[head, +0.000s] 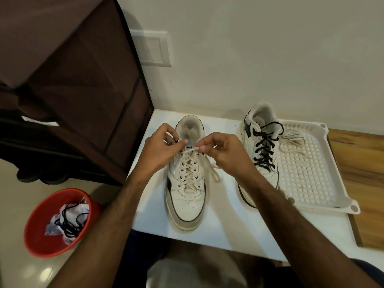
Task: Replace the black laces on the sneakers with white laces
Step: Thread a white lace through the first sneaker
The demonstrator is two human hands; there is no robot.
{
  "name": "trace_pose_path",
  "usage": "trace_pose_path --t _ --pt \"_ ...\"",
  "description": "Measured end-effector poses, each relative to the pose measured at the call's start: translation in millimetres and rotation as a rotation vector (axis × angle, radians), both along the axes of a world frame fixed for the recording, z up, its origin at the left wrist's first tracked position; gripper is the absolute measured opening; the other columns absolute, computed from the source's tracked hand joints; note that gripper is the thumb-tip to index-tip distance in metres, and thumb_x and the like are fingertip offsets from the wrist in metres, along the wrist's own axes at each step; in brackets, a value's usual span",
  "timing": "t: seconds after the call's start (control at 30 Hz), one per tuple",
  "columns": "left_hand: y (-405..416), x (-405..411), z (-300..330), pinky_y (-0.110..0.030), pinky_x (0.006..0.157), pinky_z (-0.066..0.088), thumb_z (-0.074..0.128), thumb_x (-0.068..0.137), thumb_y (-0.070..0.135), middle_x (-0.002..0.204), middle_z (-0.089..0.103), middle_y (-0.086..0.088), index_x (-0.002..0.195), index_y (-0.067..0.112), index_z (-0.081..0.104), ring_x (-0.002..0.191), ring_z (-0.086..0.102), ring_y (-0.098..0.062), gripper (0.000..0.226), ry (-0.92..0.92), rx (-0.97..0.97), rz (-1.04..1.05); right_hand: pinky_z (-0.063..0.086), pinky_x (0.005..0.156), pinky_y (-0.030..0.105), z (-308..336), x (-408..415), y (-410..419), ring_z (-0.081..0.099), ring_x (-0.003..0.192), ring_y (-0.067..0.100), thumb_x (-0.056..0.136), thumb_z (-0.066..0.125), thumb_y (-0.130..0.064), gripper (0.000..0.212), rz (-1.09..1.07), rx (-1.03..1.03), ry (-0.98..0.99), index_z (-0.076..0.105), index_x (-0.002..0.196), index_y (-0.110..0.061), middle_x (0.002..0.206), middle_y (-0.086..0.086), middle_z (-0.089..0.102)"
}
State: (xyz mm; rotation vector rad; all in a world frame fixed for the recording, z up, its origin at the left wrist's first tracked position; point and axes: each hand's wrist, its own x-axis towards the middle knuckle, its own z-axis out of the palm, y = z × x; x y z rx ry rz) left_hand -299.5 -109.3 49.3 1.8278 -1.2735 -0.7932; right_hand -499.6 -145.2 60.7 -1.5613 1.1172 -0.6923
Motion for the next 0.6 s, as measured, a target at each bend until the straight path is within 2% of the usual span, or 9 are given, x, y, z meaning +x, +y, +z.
trace_pose_path --t 0.07,0.1,0.17,0.23,0.3,0.33,0.4,0.5,0.6 --pt "1.2 1.5 1.2 -0.031 0.072 0.053 0.078 0.088 0.030 0.075 0.072 -0.001 0.092 0.024 0.061 0.070 0.070 -0.012 0.019 0.021 0.008 -0.030 0.055 0.070 0.031 -0.9 2.2 -2.4 0.070 0.077 0.009 0.090 0.074 -0.017 0.007 -0.048 -0.026 0.031 0.077 0.090 -0.024 0.081 -0.008 0.076" --pt "2.2 2.6 1.6 -0.032 0.074 0.054 0.075 0.090 0.025 0.075 0.072 0.000 0.093 0.025 0.062 0.072 0.071 -0.013 0.014 0.031 0.011 -0.056 0.057 0.078 0.035 -0.7 3.7 -2.8 0.071 0.083 0.010 0.088 0.077 -0.021 0.004 -0.069 -0.048 0.049 0.077 0.088 -0.025 0.084 -0.007 0.076" --pt "4.4 5.8 2.1 -0.031 0.076 0.054 0.068 0.093 0.016 0.078 0.072 0.000 0.096 0.026 0.064 0.075 0.071 -0.011 0.011 0.055 0.019 -0.105 0.052 0.078 0.024 2.5 7.6 -1.7 0.066 0.087 0.002 0.084 0.080 -0.026 0.006 -0.099 -0.118 0.099 0.074 0.083 -0.026 0.087 -0.008 0.074" --pt "5.9 10.6 0.3 -0.033 0.077 0.056 0.064 0.094 0.011 0.080 0.071 0.001 0.098 0.025 0.068 0.076 0.069 -0.008 0.015 0.080 0.030 -0.140 0.041 0.068 0.007 5.4 12.6 -0.3 0.059 0.085 -0.010 0.086 0.079 -0.023 0.009 -0.083 -0.188 0.156 0.071 0.084 -0.021 0.085 -0.012 0.070" --pt "6.8 15.5 -2.8 -0.040 0.083 0.056 0.063 0.095 0.009 0.083 0.071 -0.003 0.099 0.024 0.071 0.078 0.068 -0.008 0.018 0.107 0.032 -0.163 0.038 0.067 0.002 6.0 19.6 1.5 0.055 0.079 -0.018 0.089 0.075 -0.015 0.006 -0.037 -0.228 0.201 0.070 0.090 -0.018 0.084 -0.015 0.067" --pt "6.9 17.3 -4.2 -0.042 0.085 0.057 0.063 0.095 0.008 0.086 0.070 -0.007 0.099 0.025 0.072 0.080 0.068 -0.009 0.020 0.121 0.032 -0.169 0.039 0.068 0.003 5.5 23.1 2.0 0.056 0.078 -0.016 0.090 0.074 -0.012 0.007 -0.012 -0.252 0.230 0.071 0.094 -0.017 0.086 -0.014 0.067" --pt "7.2 20.1 -6.5 -0.044 0.087 0.057 0.063 0.096 0.005 0.090 0.070 -0.013 0.101 0.023 0.073 0.082 0.067 -0.012 0.022 0.155 0.040 -0.170 0.047 0.076 0.011 4.1 29.9 1.9 0.063 0.082 -0.006 0.091 0.073 -0.010 0.011 0.023 -0.304 0.291 0.075 0.099 -0.018 0.091 -0.012 0.071" --pt "7.4 21.7 -8.1 -0.039 0.085 0.058 0.062 0.097 0.004 0.087 0.070 -0.007 0.103 0.020 0.073 0.081 0.068 -0.010 0.021 0.211 0.044 -0.163 0.056 0.081 0.034 7.8 39.0 4.0 0.069 0.090 0.012 0.092 0.070 -0.011 0.012 0.038 -0.387 0.394 0.077 0.096 -0.020 0.096 -0.007 0.075" --pt "6.2 21.0 -8.8 -0.031 0.082 0.058 0.061 0.097 0.001 0.087 0.070 -0.007 0.104 0.017 0.073 0.080 0.069 -0.011 0.021 0.237 0.038 -0.157 0.051 0.071 0.034 13.6 46.1 9.7 0.063 0.095 0.017 0.096 0.063 -0.020 0.012 0.053 -0.492 0.568 0.074 0.099 -0.021 0.109 -0.003 0.065"
